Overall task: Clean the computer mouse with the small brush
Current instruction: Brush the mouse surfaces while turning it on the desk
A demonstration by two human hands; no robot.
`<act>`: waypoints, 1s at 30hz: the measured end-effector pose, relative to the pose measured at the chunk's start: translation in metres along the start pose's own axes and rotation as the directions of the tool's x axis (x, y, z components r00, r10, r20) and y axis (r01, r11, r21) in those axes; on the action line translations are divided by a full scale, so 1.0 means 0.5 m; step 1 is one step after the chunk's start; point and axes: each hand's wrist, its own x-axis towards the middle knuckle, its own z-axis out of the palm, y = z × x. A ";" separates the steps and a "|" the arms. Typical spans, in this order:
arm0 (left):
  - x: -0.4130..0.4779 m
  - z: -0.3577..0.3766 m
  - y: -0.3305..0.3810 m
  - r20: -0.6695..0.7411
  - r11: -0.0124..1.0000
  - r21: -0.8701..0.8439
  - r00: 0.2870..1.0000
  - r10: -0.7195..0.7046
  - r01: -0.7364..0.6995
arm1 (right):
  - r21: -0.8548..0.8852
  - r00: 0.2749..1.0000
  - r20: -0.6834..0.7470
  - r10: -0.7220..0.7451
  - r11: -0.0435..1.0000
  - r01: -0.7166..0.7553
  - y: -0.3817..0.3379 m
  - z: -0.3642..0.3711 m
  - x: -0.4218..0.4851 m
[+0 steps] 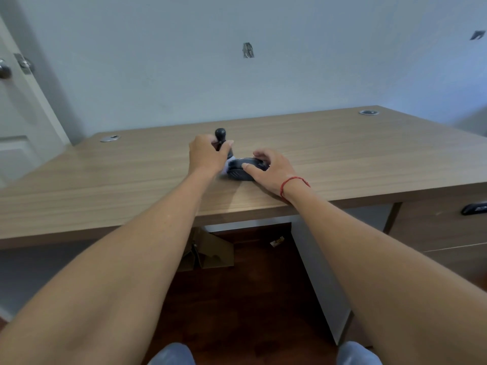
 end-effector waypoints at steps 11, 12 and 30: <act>0.013 0.001 0.043 0.032 0.995 -0.082 0.998 0.051 -0.048 | -0.002 1.000 0.011 0.016 1.000 -0.016 0.000 -0.001 -0.002; 0.012 0.002 0.029 0.036 1.000 -0.021 0.999 0.020 -0.019 | -0.003 1.000 0.018 0.016 1.000 -0.016 0.000 -0.002 -0.003; 0.003 -0.012 -0.015 0.101 0.985 0.169 0.995 0.005 -0.022 | -0.183 0.999 -0.030 0.040 0.982 -0.045 -0.005 -0.001 -0.007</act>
